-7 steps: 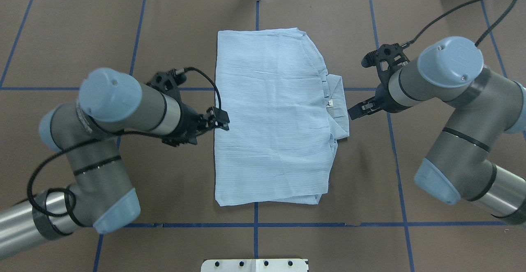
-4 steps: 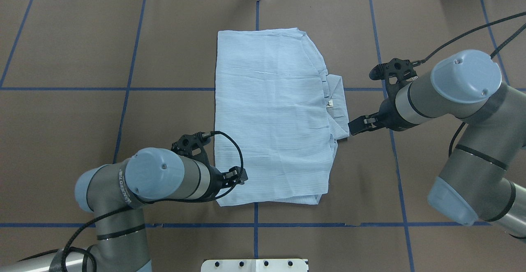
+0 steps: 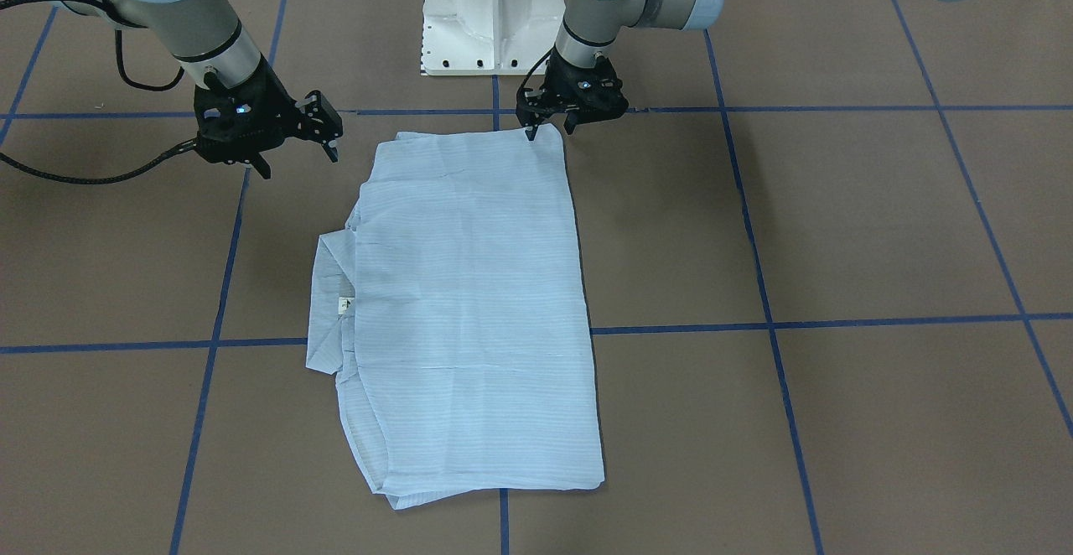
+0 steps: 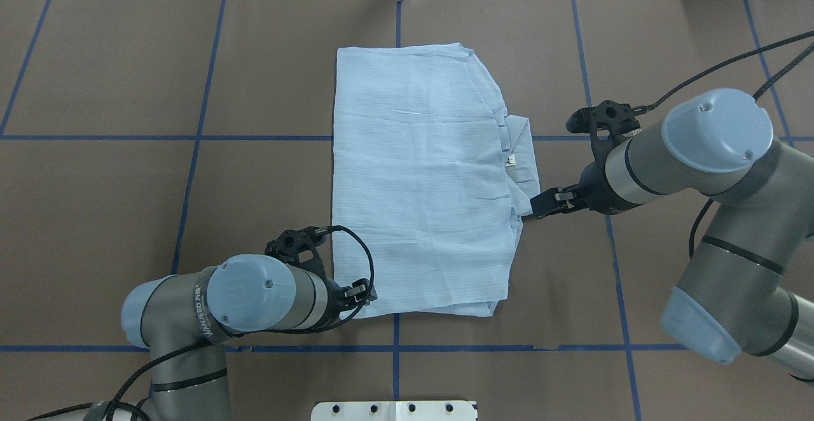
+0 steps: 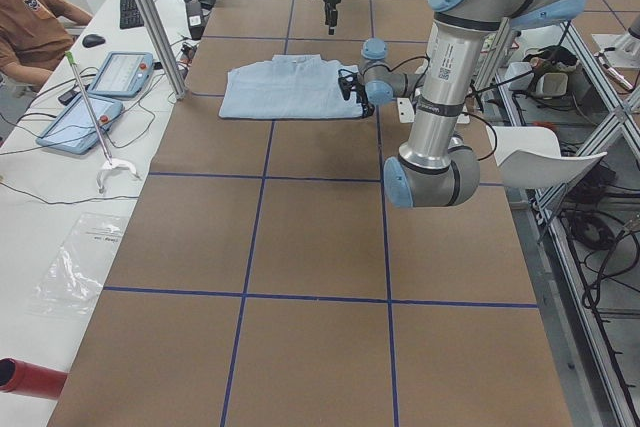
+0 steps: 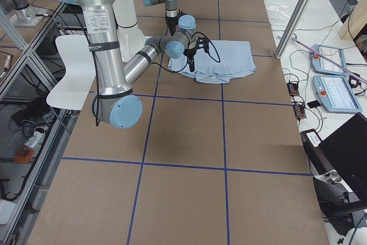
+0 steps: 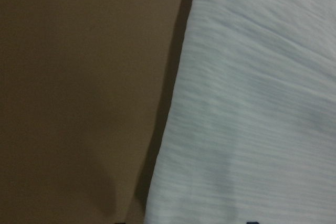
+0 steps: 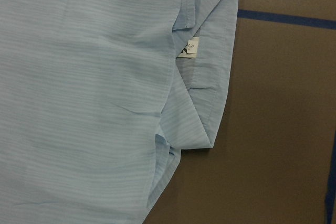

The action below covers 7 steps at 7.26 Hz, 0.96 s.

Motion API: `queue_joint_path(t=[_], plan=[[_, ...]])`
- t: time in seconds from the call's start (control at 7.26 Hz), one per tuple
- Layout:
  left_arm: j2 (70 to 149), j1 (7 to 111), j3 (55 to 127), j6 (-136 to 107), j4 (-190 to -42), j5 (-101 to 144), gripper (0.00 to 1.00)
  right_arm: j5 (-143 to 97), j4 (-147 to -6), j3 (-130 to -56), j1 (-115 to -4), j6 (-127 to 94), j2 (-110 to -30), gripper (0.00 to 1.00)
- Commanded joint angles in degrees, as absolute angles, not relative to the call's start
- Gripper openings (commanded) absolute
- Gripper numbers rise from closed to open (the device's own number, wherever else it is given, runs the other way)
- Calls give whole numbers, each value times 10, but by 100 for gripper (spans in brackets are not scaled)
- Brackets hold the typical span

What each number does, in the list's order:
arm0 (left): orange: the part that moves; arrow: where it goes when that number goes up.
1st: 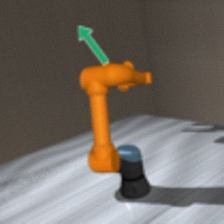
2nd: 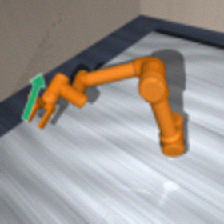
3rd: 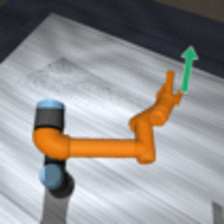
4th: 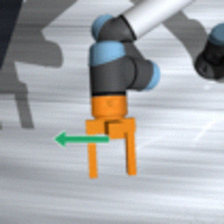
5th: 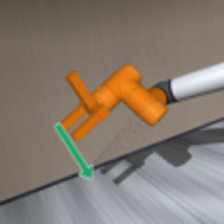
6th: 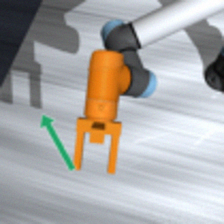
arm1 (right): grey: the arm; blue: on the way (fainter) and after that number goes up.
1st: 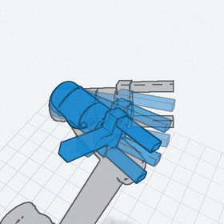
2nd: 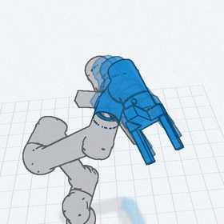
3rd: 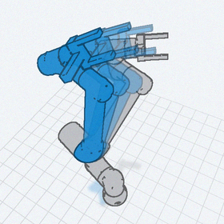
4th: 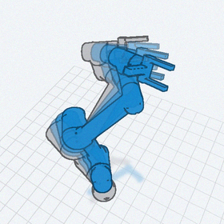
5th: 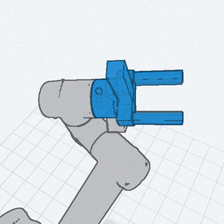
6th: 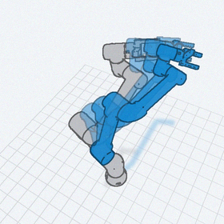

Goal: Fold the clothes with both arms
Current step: 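Move the left gripper to the near corner while the right gripper follows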

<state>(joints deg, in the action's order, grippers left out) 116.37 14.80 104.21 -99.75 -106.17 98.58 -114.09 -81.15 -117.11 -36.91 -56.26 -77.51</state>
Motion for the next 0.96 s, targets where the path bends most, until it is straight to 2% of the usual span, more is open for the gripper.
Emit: queue_joint_path(t=[0.0,0.28,0.55,0.83], plan=[[1165,149,1039,-998,-1059,985,60,-1136,-812,-1172,-364,-565,-773,100],[1166,150,1038,-998,-1059,985,47,-1137,-812,-1172,-364,-565,-773,100],[1168,152,1038,-998,-1059,984,22,-1138,-813,-1172,-364,-565,-774,100],[1168,155,1038,-998,-1059,983,14,-1139,-813,-1172,-365,-565,-773,100]])
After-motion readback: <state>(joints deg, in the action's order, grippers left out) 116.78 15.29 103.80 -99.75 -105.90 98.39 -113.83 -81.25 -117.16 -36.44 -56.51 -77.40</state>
